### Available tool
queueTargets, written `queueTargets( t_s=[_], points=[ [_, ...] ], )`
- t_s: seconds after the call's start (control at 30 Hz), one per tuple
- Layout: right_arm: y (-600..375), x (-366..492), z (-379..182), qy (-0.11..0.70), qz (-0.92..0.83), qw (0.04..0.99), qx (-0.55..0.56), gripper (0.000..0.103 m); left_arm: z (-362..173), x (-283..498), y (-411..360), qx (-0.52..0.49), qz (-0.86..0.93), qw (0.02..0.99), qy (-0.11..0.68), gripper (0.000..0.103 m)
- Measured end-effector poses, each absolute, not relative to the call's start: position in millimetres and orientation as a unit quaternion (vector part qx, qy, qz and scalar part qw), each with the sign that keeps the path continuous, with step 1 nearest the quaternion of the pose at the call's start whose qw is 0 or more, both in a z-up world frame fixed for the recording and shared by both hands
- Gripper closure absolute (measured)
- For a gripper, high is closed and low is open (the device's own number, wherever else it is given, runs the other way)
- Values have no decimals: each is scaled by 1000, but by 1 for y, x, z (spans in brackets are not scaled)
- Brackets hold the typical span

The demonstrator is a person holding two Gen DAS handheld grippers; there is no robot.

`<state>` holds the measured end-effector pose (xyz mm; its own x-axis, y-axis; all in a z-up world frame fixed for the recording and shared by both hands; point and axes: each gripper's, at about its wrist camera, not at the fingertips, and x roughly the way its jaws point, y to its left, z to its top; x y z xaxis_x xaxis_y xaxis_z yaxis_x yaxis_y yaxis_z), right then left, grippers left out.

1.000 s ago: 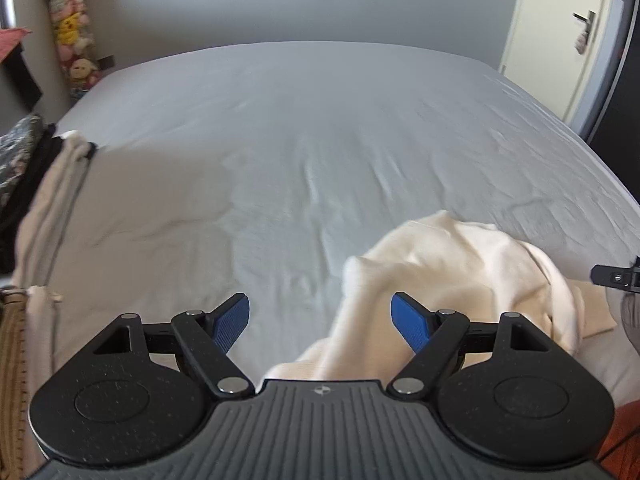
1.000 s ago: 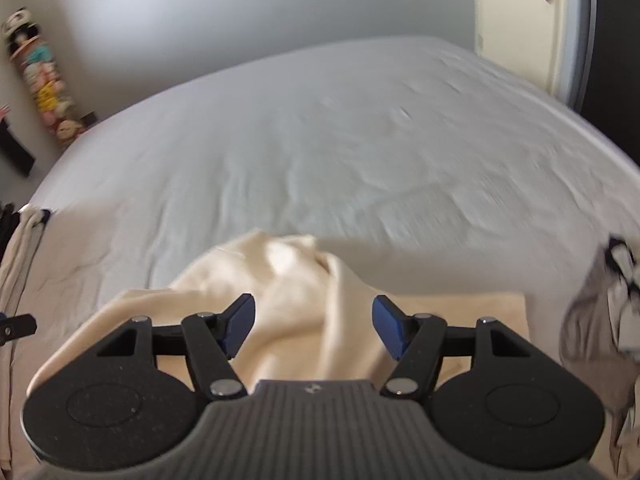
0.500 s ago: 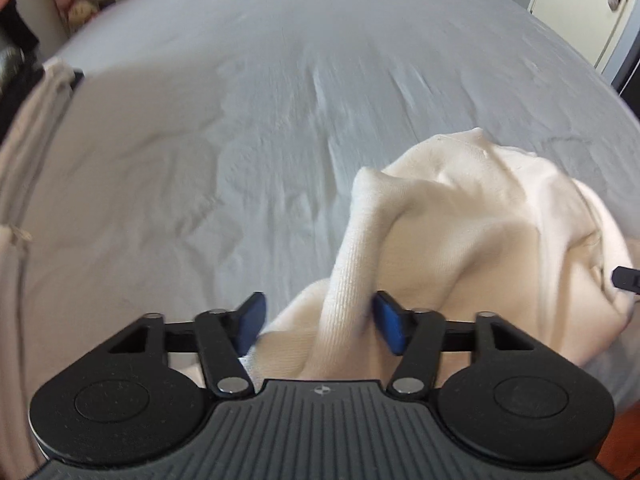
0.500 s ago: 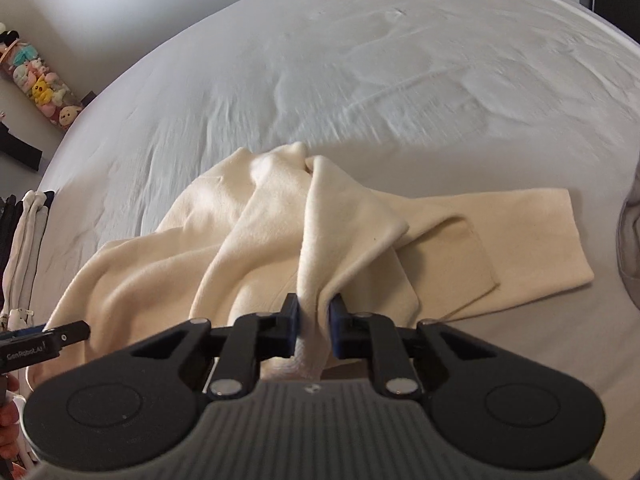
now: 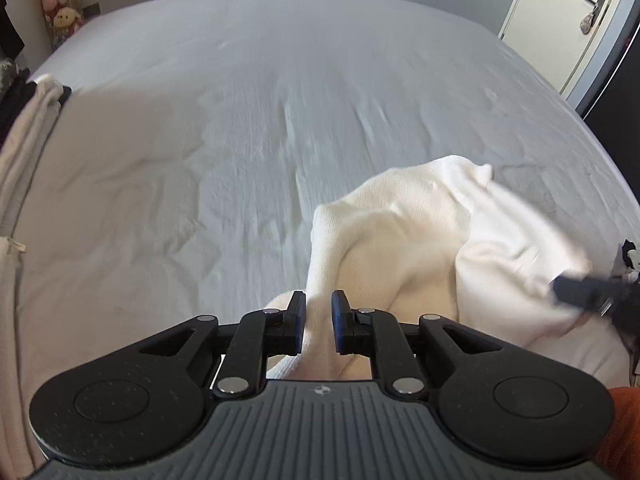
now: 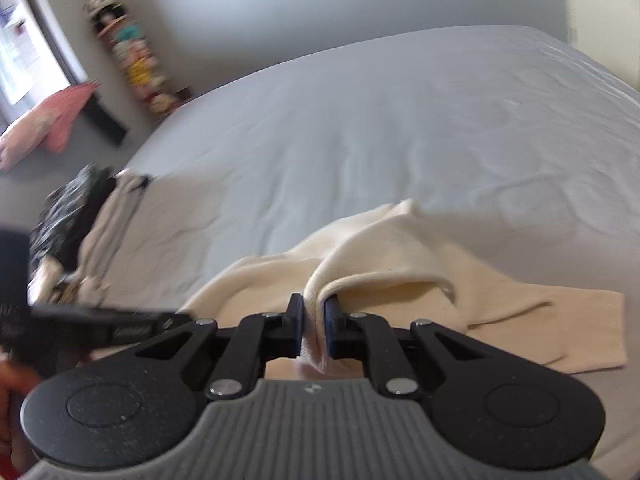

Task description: Fold clothes

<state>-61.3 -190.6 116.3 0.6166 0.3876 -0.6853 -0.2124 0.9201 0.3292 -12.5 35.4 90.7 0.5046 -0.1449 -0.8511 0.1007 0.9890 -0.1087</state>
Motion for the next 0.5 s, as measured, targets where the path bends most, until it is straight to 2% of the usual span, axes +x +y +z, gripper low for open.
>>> queueTargets(
  t_s=[0.23, 0.37, 0.43, 0.5],
  points=[
    [-108, -105, 100, 424, 264, 862, 81, 91, 122, -37, 43, -7, -87, 875, 476, 66],
    [-74, -125, 83, 449, 297, 840, 68, 90, 125, -48, 44, 12, -97, 873, 478, 62],
    [-64, -131, 71, 464, 298, 832, 63, 90, 122, -53, 44, 18, -99, 871, 481, 54],
    [-62, -134, 63, 471, 285, 833, 56, 90, 119, -59, 44, 22, -102, 869, 484, 53]
  ],
)
